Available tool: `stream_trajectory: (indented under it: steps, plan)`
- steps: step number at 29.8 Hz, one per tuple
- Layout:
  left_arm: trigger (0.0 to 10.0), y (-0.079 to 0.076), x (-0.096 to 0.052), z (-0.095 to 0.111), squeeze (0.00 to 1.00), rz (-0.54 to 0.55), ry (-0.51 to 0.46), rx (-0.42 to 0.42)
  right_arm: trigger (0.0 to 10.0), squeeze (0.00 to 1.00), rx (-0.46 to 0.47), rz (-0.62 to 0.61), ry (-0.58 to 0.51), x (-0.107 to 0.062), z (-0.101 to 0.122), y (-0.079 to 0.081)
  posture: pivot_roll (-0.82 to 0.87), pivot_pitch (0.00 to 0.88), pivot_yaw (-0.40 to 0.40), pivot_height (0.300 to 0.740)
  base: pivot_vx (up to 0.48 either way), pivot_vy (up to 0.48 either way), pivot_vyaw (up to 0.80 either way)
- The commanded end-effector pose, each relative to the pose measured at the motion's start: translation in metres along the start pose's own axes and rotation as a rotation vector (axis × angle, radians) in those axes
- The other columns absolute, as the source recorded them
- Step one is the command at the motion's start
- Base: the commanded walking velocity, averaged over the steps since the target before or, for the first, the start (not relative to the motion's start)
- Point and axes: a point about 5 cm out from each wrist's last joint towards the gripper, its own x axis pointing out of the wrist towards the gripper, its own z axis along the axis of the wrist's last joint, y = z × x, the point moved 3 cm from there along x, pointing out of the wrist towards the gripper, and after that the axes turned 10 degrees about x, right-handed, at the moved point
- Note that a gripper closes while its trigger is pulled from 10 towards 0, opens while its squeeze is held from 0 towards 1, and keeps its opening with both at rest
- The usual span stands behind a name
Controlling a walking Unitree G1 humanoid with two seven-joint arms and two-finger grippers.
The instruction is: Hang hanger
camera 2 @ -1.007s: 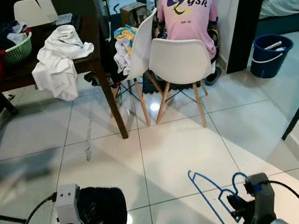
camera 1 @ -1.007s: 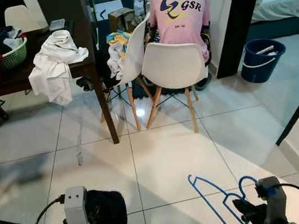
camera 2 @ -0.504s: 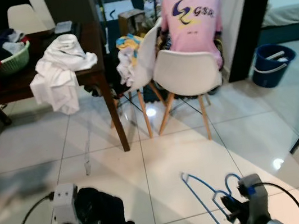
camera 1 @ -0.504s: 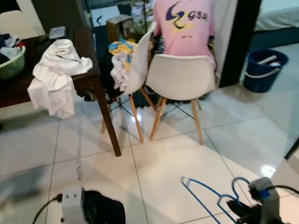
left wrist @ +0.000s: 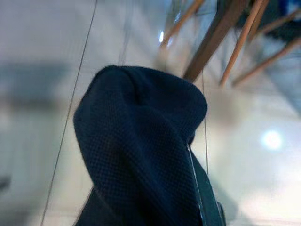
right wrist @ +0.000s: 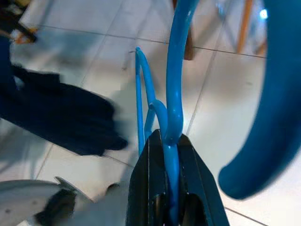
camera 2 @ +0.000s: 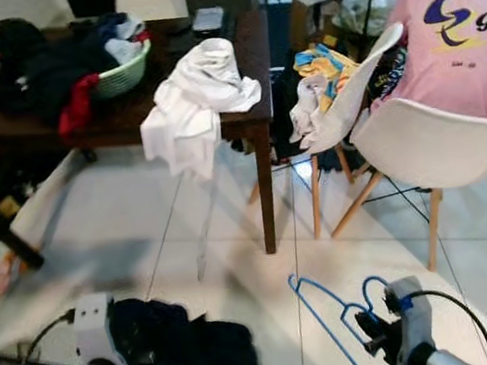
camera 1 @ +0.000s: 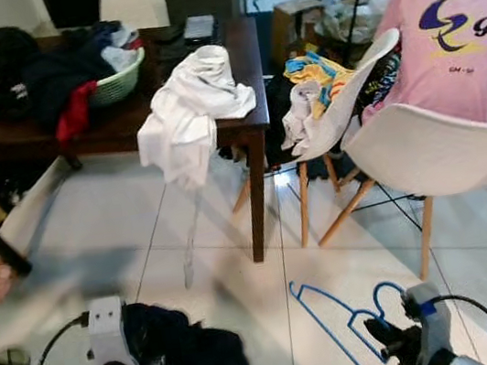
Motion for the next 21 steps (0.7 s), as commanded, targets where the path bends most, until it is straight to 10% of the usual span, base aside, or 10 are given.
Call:
stream_trajectory:
  steps: [1,11,15,17,19,20,21]
  plan:
    - [10.0,-0.002,0.0,0.001,0.0,-0.011,-0.01,0.001,10.0,0.0,0.011,-0.008,-0.013,-0.002,0.001,-0.002,0.0,0.119,-0.004,0.74,0.48,0.0,0.0]
    - [10.0,0.0,0.008,0.046,0.0,-0.023,-0.152,0.053,10.0,0.0,0.011,-0.002,-0.018,-0.001,0.002,-0.002,0.0,0.12,-0.004,0.74,0.48,0.0,0.0]
    - [10.0,0.005,0.009,0.116,0.0,-0.033,-0.371,0.075,10.0,0.0,0.024,-0.002,-0.027,-0.002,0.003,-0.002,0.0,0.122,-0.006,0.74,0.48,0.0,0.0]
    - [10.0,0.009,-0.01,0.226,0.0,-0.033,-0.684,0.139,10.0,0.0,0.032,-0.003,-0.031,-0.002,0.004,-0.003,0.0,0.123,-0.012,0.74,0.48,0.0,0.0]
    - [10.0,0.009,-0.01,0.226,0.0,-0.033,-0.684,0.139,10.0,0.0,0.032,-0.003,-0.031,-0.002,0.004,-0.003,0.0,0.123,-0.012,0.74,0.48,0.0,0.0]
    - [10.0,0.004,-0.032,0.287,0.0,-0.063,-0.864,0.163,10.0,0.0,0.035,-0.005,-0.03,-0.002,0.004,-0.003,0.0,0.121,-0.018,0.74,0.48,0.0,0.0]
    - [10.0,0.004,-0.032,0.287,0.0,-0.063,-0.864,0.163,10.0,0.0,0.035,-0.005,-0.03,-0.002,0.004,-0.003,0.0,0.121,-0.018,0.74,0.48,0.0,0.0]
